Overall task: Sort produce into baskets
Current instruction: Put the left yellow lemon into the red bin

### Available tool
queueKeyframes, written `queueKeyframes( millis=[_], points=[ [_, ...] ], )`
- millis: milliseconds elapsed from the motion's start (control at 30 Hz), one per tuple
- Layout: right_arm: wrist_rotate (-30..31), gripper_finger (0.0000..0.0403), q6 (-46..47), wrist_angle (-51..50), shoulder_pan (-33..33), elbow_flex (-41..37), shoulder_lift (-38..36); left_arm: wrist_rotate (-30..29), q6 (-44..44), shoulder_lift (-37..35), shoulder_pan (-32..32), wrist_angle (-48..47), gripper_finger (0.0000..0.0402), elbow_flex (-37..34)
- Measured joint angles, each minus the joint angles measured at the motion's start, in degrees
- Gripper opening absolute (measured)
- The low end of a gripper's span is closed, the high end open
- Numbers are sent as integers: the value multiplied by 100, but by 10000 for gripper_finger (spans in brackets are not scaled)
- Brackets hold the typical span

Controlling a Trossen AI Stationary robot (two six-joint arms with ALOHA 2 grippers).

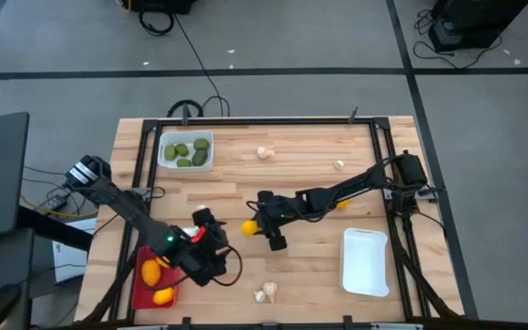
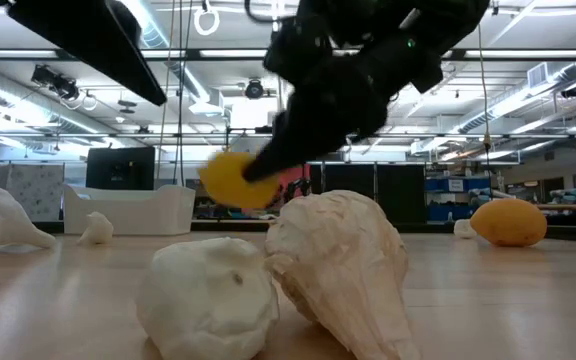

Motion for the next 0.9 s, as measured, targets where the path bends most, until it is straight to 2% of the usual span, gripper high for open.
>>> queueKeyframes(
  millis=[233, 400, 633, 900],
  points=[
    [-154, 191, 11, 703, 187, 0, -61, 9, 731, 136, 291, 653, 367, -2],
    [-50, 191, 75, 1015, 335, 0, -61, 222, 1112, 132, 424, 1168, 340, -2],
    [500, 191, -194, 1215, 565, 0, -61, 702, 961, 130, 583, 1195, 304, -2],
    [631, 191, -238, 1328, 660, 0, -61, 929, 935, 130, 599, 1193, 260, -2]
  ],
)
